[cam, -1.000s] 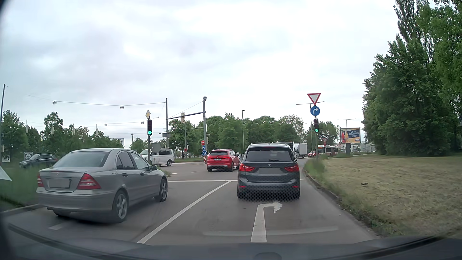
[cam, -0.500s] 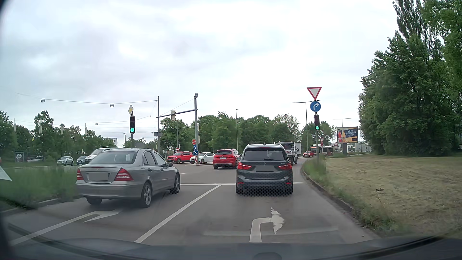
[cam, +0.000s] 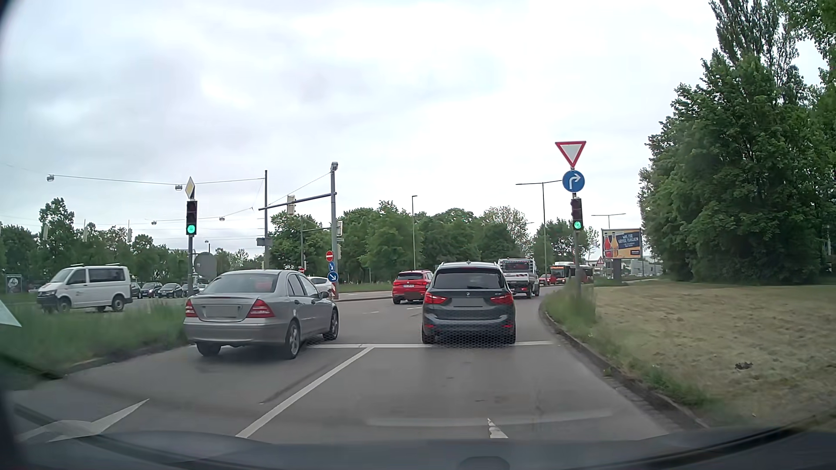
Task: Follow the waypoints while adhering to traffic rules and regulations
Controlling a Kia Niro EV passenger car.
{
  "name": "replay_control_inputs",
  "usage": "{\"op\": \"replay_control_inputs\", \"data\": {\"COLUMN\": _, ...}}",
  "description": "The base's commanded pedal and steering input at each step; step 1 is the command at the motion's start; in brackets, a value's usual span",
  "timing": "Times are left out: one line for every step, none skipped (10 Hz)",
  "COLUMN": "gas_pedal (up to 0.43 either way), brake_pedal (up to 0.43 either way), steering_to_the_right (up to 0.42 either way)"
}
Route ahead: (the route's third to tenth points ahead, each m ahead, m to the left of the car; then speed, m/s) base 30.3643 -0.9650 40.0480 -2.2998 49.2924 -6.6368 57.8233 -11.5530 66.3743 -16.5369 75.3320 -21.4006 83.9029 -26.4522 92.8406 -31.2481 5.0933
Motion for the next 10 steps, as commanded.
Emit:
{"op": "replay_control_inputs", "data": {"gas_pedal": 0.398, "brake_pedal": 0.0, "steering_to_the_right": 0.053}}
{"op": "replay_control_inputs", "data": {"gas_pedal": 0.398, "brake_pedal": 0.0, "steering_to_the_right": 0.053}}
{"op": "replay_control_inputs", "data": {"gas_pedal": 0.398, "brake_pedal": 0.0, "steering_to_the_right": 0.052}}
{"op": "replay_control_inputs", "data": {"gas_pedal": 0.398, "brake_pedal": 0.0, "steering_to_the_right": 0.05}}
{"op": "replay_control_inputs", "data": {"gas_pedal": 0.398, "brake_pedal": 0.0, "steering_to_the_right": 0.049}}
{"op": "replay_control_inputs", "data": {"gas_pedal": 0.398, "brake_pedal": 0.0, "steering_to_the_right": 0.048}}
{"op": "replay_control_inputs", "data": {"gas_pedal": 0.398, "brake_pedal": 0.0, "steering_to_the_right": 0.047}}
{"op": "replay_control_inputs", "data": {"gas_pedal": 0.398, "brake_pedal": 0.0, "steering_to_the_right": 0.046}}
{"op": "replay_control_inputs", "data": {"gas_pedal": 0.398, "brake_pedal": 0.0, "steering_to_the_right": 0.045}}
{"op": "replay_control_inputs", "data": {"gas_pedal": 0.398, "brake_pedal": 0.0, "steering_to_the_right": 0.045}}
